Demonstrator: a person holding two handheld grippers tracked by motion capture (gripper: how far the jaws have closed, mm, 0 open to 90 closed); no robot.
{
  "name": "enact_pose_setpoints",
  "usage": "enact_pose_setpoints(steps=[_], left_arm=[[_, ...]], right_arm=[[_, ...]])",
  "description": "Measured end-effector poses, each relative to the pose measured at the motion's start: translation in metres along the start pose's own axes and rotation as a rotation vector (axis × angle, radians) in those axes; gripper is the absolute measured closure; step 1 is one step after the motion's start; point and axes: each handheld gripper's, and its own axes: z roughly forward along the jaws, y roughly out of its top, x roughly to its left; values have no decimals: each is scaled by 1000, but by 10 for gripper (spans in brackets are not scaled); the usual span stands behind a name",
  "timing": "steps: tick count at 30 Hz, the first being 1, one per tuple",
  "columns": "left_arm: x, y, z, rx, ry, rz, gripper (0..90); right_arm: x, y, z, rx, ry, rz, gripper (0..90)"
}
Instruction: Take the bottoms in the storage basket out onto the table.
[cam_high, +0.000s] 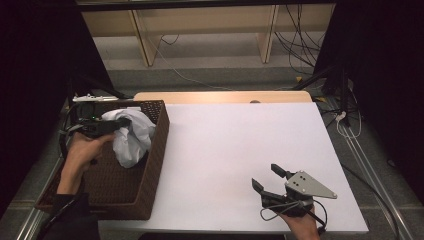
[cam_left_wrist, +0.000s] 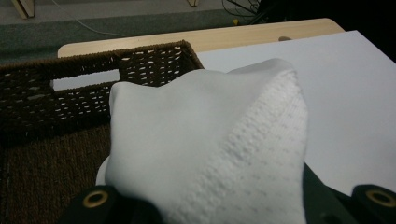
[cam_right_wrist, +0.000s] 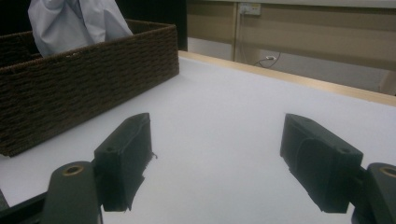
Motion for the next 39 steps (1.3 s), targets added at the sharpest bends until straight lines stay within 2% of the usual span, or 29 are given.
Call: enact_pose_setpoints(steps=[6, 25, 27, 39], left_arm=[[-11, 3, -5, -16, -17, 27, 745], [-44, 10, -15, -54, -126, 90, 746], [-49, 11, -15, -57, -152, 97, 746], [-85, 13, -16, -55, -232, 176, 745]], right_arm=[[0, 0, 0, 0, 0, 0, 260], [0, 0, 0, 3, -1, -2, 260], [0, 0, 0, 3, 0, -2, 260], [0, 0, 0, 2, -2, -4, 260]])
